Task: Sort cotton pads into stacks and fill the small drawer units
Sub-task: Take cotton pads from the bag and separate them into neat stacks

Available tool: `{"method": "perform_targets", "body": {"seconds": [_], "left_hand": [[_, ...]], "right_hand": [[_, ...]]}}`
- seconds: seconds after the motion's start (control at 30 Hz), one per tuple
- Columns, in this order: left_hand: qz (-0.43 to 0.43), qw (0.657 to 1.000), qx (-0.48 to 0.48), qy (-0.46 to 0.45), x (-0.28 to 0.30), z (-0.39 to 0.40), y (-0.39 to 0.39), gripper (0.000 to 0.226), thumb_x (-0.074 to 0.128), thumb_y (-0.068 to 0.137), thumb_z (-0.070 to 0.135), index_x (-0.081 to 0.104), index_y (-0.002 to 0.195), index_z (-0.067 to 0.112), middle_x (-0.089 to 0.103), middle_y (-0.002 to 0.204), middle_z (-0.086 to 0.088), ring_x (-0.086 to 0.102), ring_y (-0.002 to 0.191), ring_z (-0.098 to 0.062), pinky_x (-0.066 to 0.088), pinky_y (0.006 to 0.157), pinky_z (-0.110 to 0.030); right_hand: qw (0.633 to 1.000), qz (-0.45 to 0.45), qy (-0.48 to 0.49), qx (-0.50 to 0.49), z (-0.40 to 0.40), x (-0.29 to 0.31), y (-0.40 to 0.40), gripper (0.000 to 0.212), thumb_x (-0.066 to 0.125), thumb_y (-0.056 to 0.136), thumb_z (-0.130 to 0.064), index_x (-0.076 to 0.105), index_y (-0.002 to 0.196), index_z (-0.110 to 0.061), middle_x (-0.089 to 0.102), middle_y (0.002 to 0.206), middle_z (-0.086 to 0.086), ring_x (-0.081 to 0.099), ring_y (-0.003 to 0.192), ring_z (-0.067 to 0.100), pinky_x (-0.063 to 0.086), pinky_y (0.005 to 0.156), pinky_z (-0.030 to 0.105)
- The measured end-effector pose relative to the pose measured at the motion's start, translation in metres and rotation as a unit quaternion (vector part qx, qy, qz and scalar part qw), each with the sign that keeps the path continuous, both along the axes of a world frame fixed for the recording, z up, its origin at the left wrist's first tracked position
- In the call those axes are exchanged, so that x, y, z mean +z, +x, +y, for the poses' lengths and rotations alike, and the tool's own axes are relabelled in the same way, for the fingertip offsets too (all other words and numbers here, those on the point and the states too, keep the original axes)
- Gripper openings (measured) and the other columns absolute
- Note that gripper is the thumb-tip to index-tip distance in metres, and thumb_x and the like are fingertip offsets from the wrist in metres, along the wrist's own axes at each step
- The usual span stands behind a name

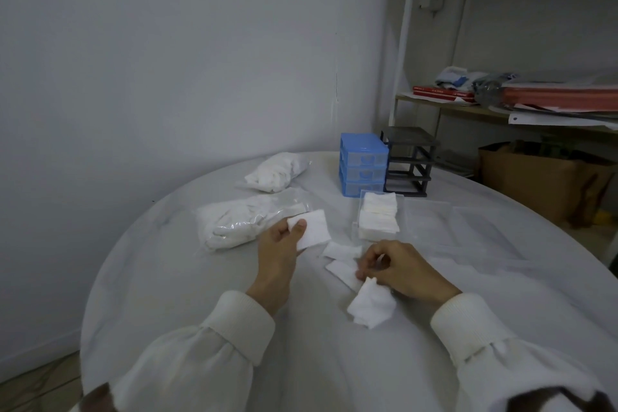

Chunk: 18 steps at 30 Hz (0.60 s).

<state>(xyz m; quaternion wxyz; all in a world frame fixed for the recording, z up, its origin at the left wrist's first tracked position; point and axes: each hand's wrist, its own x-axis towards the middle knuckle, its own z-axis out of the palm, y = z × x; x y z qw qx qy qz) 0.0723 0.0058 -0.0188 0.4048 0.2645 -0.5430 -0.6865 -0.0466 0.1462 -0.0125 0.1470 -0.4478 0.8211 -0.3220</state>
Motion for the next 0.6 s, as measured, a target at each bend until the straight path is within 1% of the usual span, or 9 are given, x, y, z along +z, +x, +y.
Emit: {"method": "perform_targets", "body": {"seconds": [0.07, 0.1, 0.17, 0.23, 0.33, 0.4, 0.47, 0.53, 0.6], "left_hand": [[-0.009, 1.000, -0.002, -0.005, -0.001, 0.000, -0.001, 0.015, 0.055, 0.093, 0.008, 0.064, 0.081, 0.012, 0.065, 0.083, -0.004, 0.061, 0.078, -0.016, 0.053, 0.069, -0.021], [-0.012, 1.000, -0.004, -0.006, -0.002, 0.000, -0.001, 0.013, 0.055, 0.093, 0.008, 0.065, 0.084, 0.010, 0.066, 0.083, -0.004, 0.061, 0.078, -0.015, 0.053, 0.067, -0.018], [-0.016, 1.000, -0.009, -0.008, -0.003, 0.000, -0.002, 0.010, 0.055, 0.093, 0.008, 0.065, 0.093, 0.005, 0.066, 0.086, -0.005, 0.061, 0.078, -0.014, 0.053, 0.064, -0.015], [-0.017, 1.000, -0.012, -0.007, -0.004, 0.001, -0.002, 0.012, 0.056, 0.093, 0.009, 0.064, 0.098, 0.003, 0.065, 0.086, -0.004, 0.061, 0.078, -0.012, 0.053, 0.064, -0.014], [-0.023, 0.999, -0.017, -0.016, -0.003, 0.002, -0.001, 0.010, 0.056, 0.092, 0.009, 0.064, 0.096, 0.004, 0.065, 0.088, -0.004, 0.061, 0.081, -0.013, 0.054, 0.069, -0.019], [-0.027, 0.999, -0.022, -0.020, -0.004, 0.003, -0.001, 0.010, 0.056, 0.092, 0.009, 0.063, 0.096, 0.004, 0.065, 0.089, -0.004, 0.062, 0.083, -0.015, 0.054, 0.070, -0.020], [-0.034, 0.999, -0.030, -0.022, -0.005, 0.005, -0.001, 0.011, 0.056, 0.092, 0.009, 0.064, 0.098, 0.004, 0.066, 0.089, -0.004, 0.062, 0.082, -0.014, 0.054, 0.070, -0.020], [-0.029, 0.998, -0.044, -0.021, -0.005, 0.006, -0.001, 0.011, 0.056, 0.092, 0.008, 0.064, 0.099, 0.005, 0.066, 0.088, -0.003, 0.062, 0.080, -0.011, 0.054, 0.068, -0.018], [-0.025, 0.998, -0.061, -0.021, -0.004, 0.008, -0.002, 0.011, 0.056, 0.092, 0.007, 0.065, 0.098, 0.007, 0.066, 0.085, -0.002, 0.062, 0.076, -0.009, 0.054, 0.065, -0.016]], "right_hand": [[0.999, -0.042, -0.023, 0.016, 0.002, 0.003, 0.001, 0.015, 0.070, 0.082, -0.018, 0.060, 0.072, -0.022, 0.060, 0.075, -0.009, 0.054, 0.062, 0.001, 0.039, 0.055, 0.005], [0.997, -0.062, -0.040, 0.023, 0.003, 0.005, 0.002, 0.014, 0.069, 0.083, -0.017, 0.059, 0.073, -0.020, 0.061, 0.073, -0.007, 0.056, 0.061, 0.003, 0.040, 0.055, 0.006], [0.995, -0.069, -0.070, 0.028, 0.004, 0.007, 0.000, 0.014, 0.069, 0.083, -0.017, 0.058, 0.075, -0.020, 0.065, 0.072, -0.004, 0.059, 0.064, 0.007, 0.042, 0.060, 0.008], [0.993, -0.069, -0.099, 0.016, 0.005, 0.008, -0.004, 0.014, 0.071, 0.081, -0.015, 0.058, 0.077, -0.021, 0.064, 0.072, -0.004, 0.058, 0.066, 0.008, 0.043, 0.063, 0.010], [0.976, -0.148, -0.157, -0.003, 0.005, 0.012, -0.006, 0.017, 0.071, 0.080, -0.005, 0.059, 0.084, -0.017, 0.060, 0.073, 0.001, 0.056, 0.065, 0.012, 0.048, 0.063, 0.019], [0.967, -0.183, -0.176, 0.005, 0.006, 0.016, -0.005, 0.019, 0.069, 0.080, 0.000, 0.060, 0.086, -0.015, 0.059, 0.073, 0.001, 0.055, 0.062, 0.008, 0.047, 0.059, 0.018], [0.959, -0.209, -0.190, 0.024, 0.007, 0.019, -0.003, 0.022, 0.065, 0.080, 0.005, 0.060, 0.088, -0.014, 0.059, 0.073, 0.003, 0.052, 0.057, 0.006, 0.043, 0.055, 0.016], [0.946, -0.246, -0.204, 0.046, 0.008, 0.022, 0.000, 0.024, 0.061, 0.081, 0.009, 0.060, 0.089, -0.013, 0.059, 0.073, 0.005, 0.050, 0.062, 0.011, 0.040, 0.054, 0.014], [0.934, -0.279, -0.213, 0.066, 0.009, 0.025, 0.002, 0.025, 0.057, 0.082, 0.010, 0.060, 0.090, -0.013, 0.061, 0.070, 0.000, 0.051, 0.068, 0.013, 0.040, 0.054, 0.015]]}}
